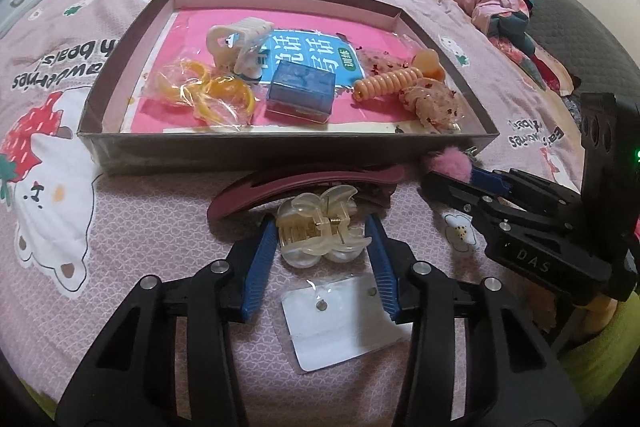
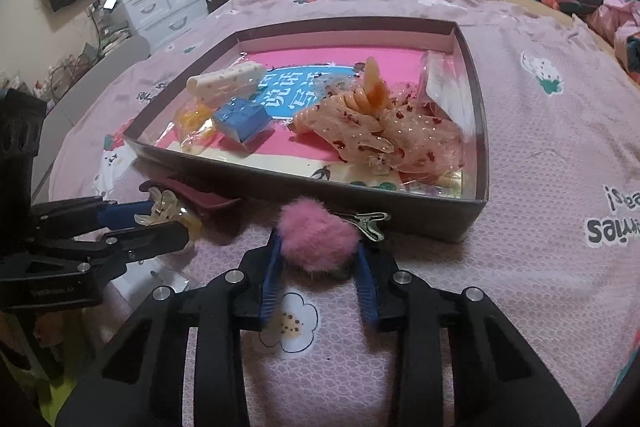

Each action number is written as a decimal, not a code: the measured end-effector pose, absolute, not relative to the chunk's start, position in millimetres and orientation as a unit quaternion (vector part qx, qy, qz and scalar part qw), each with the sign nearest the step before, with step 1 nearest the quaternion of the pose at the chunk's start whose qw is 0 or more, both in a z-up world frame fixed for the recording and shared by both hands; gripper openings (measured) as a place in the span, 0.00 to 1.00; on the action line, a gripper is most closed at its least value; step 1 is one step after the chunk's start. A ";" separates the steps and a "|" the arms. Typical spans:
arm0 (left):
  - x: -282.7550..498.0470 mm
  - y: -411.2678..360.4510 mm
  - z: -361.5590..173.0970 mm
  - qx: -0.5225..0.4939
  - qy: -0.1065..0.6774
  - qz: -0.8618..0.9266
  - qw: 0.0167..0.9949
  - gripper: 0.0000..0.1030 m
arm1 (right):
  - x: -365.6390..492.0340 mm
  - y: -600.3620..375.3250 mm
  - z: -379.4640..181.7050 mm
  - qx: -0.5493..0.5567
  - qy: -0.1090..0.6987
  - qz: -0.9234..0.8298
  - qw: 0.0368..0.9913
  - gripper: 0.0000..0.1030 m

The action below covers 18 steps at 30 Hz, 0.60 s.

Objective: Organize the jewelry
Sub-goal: 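Carry the pompom clip and claw clip into the tray box and open both grippers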

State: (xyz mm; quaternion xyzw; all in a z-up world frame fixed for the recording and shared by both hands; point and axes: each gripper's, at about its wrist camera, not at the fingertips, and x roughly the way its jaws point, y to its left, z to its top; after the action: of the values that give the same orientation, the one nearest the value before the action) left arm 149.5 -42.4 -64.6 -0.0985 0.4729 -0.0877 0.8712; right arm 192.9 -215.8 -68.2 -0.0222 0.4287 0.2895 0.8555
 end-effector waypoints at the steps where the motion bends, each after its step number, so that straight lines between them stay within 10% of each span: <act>1: 148.8 -42.6 -64.2 -0.099 0.472 -0.088 0.871 0.36 | 192.3 -215.3 -67.5 -0.023 0.427 0.291 0.856 0.29; 18: 129.9 -27.5 -42.3 -0.111 0.444 -0.084 0.885 0.36 | 160.4 -216.9 -32.9 -0.042 0.388 0.300 0.870 0.29</act>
State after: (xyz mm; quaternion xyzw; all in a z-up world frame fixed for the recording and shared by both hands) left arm 129.9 -27.5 -42.3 -0.1114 0.4442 -0.0839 0.8850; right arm 160.4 -216.9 -32.9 -0.0421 0.3883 0.3002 0.8703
